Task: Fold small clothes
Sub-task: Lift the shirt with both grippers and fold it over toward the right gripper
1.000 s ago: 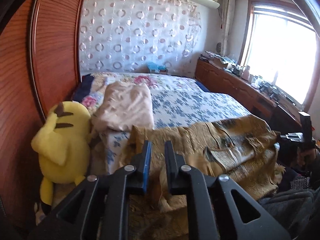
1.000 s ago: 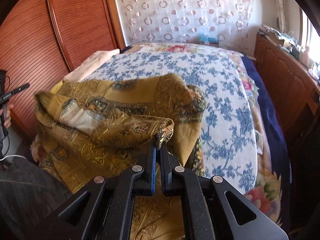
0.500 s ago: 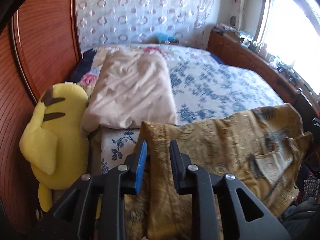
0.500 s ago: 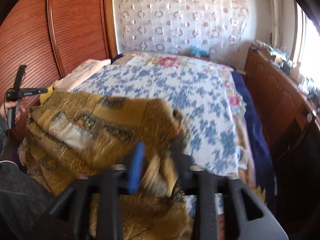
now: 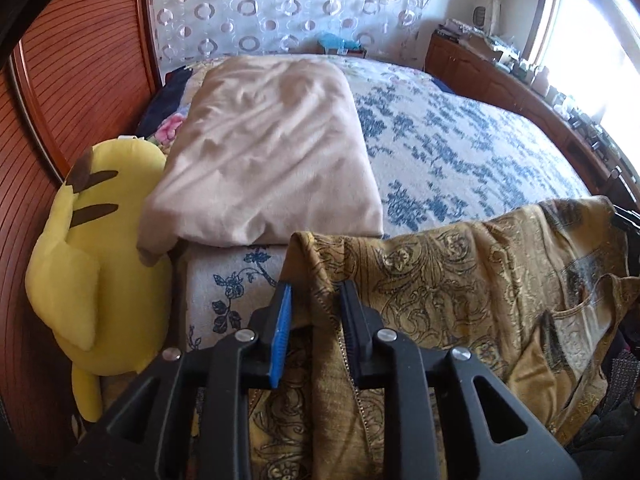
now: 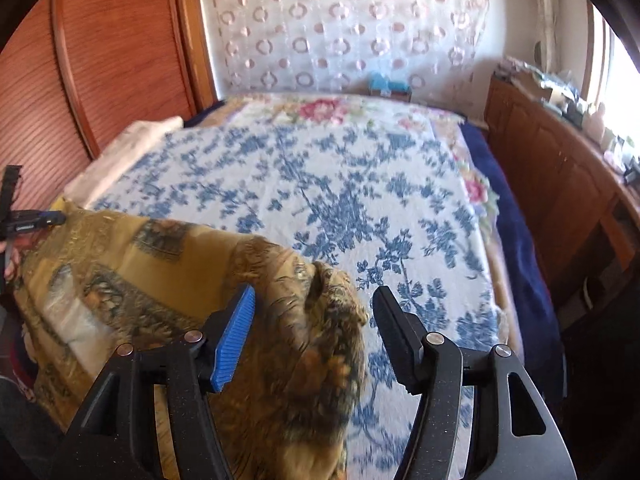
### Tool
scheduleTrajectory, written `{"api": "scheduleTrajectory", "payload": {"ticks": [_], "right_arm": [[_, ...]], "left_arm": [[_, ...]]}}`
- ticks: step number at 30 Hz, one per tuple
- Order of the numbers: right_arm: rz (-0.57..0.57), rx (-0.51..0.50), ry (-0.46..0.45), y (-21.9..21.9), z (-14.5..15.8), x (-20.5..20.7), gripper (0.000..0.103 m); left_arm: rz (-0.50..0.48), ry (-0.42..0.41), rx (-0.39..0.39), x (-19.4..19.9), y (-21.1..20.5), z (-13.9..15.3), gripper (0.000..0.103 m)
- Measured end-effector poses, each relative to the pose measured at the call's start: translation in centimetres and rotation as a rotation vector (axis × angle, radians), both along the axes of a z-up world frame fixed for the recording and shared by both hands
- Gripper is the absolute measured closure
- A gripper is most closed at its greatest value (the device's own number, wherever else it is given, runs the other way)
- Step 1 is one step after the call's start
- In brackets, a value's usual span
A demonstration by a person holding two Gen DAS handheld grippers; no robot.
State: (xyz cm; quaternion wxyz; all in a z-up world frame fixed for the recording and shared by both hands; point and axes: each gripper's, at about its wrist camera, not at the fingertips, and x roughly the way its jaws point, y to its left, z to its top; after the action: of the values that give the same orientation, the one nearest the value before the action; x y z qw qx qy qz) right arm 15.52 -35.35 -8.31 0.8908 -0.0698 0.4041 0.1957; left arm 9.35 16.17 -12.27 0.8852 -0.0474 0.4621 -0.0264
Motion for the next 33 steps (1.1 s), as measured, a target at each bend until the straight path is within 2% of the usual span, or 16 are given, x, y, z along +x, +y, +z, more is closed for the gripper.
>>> {"api": "scheduleTrajectory", "payload": {"ticks": [7,9,12,14,15,16,18,21,25,28,33], "right_arm": [[-0.024,-0.007,0.102,-0.5,-2.9,2.1,0.04],[-0.025,0.02,0.142,-0.9,-3.5,2.4,0.04],[-0.015,0.044,0.141,-0.9,-3.5,2.1,0.04],[0.029,0.046,0.145,-0.3,-3.6,1.7,0.061],[0.072,0.041,0.149,0.2,-3.5,1.3,0.079],[0.084,0.024,0.141,0.6,-3.4,0.9,0.085],[0.098,0.023,0.125,1.0,-3.0,0.1,0.093],[0.104,0.072,0.068,0.7,-0.9,-1.7,0.095],[0.144,0.115,-0.034,0.5,4.2,-4.5,0.096],[0.168,0.137,-0.109,0.4,8.6,-6.3,0.096],[0.167,0.155,-0.293,-0.3,16.9,-8.6,0.096]], "left_arm": [[0.008,0.002,-0.031,0.4,0.5,-0.1,0.081],[0.005,-0.002,-0.019,0.5,0.3,-0.1,0.081],[-0.011,-0.006,0.005,0.5,-0.2,-0.1,0.082],[-0.029,-0.009,0.009,0.5,-0.5,0.0,0.089],[-0.042,-0.01,0.005,0.5,-0.7,0.0,0.094],[-0.048,-0.013,0.008,0.4,-0.8,0.1,0.099],[-0.018,-0.065,0.026,-0.2,-0.9,1.0,0.101],[0.0,-0.194,0.006,-2.4,-1.4,4.3,0.102],[-0.026,-0.333,-0.022,-5.7,-2.5,9.7,0.102],[-0.04,-0.446,-0.03,-8.0,-3.1,14.2,0.102],[-0.013,-0.644,-0.038,-10.8,-2.4,21.4,0.102]]}}
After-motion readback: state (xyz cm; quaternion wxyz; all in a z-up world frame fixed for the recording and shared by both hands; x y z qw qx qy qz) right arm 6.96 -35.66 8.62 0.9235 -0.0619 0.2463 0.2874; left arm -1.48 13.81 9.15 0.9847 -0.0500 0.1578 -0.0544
